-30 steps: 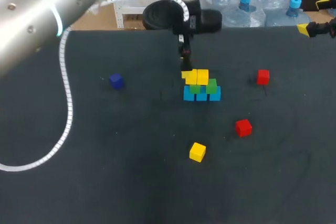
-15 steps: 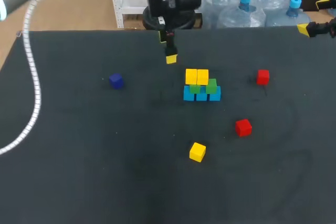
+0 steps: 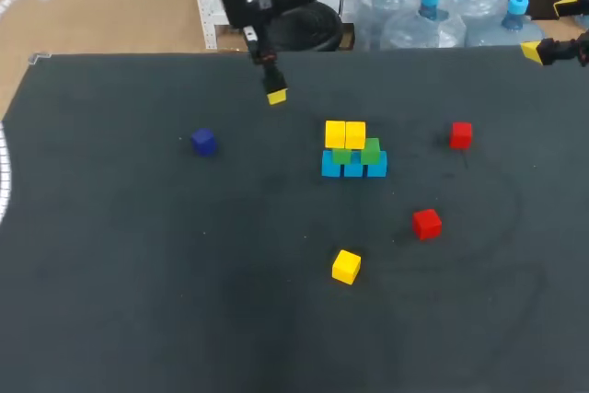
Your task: Place the blue cubes, place green cubes on the blue cubes, place the yellow cubes on the green cubes, then place the red cubes on the yellow cubes, and place purple cube on the red cubes.
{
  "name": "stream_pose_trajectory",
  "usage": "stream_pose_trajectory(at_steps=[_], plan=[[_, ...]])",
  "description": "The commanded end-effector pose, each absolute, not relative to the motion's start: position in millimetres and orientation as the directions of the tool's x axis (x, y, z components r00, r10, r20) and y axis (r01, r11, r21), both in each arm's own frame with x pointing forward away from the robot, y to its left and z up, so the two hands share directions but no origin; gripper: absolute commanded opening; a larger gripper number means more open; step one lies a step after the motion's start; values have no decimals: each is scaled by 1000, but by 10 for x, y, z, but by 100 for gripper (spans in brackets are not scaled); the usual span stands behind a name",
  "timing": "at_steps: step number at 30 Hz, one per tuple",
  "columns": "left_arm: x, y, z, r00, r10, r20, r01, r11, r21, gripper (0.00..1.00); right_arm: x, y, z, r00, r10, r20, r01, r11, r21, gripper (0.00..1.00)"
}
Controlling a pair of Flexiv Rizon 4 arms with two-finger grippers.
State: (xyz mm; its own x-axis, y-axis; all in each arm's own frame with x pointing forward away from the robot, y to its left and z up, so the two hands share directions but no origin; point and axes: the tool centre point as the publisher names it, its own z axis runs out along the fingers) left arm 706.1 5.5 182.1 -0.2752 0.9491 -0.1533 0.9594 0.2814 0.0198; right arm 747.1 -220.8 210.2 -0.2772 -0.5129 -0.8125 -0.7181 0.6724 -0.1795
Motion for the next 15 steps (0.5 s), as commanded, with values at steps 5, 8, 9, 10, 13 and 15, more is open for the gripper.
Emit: stream_pose_trajectory(at_steps=[5, 8, 9, 10, 13, 15], plan=[[6945, 351, 1810, -291, 917, -272, 948, 314, 47, 100, 7472, -2207, 2100, -277, -513, -812, -718, 673, -180, 100], [6878, 426, 1791, -295, 914, -280, 949, 315, 28, 100, 7472, -2207, 2100, -277, -513, -812, -718, 673, -180, 100], [6855, 447, 1783, -292, 915, -280, 950, 311, 25, 100, 7472, -2207, 2100, -277, -513, -812, -718, 673, -180, 100], [6832, 468, 1774, -290, 915, -280, 951, 309, 25, 100, 7472, -2207, 2100, -277, -513, -812, -718, 673, -180, 100], [6777, 547, 1773, -291, 909, -300, 949, 315, 32, 100, 7472, -2207, 2100, -277, -513, -812, -718, 673, -180, 100], [6755, 613, 1784, -293, 900, -322, 945, 323, 45, 100, 7472, -2207, 2100, -277, -513, -812, -718, 673, -180, 100]])
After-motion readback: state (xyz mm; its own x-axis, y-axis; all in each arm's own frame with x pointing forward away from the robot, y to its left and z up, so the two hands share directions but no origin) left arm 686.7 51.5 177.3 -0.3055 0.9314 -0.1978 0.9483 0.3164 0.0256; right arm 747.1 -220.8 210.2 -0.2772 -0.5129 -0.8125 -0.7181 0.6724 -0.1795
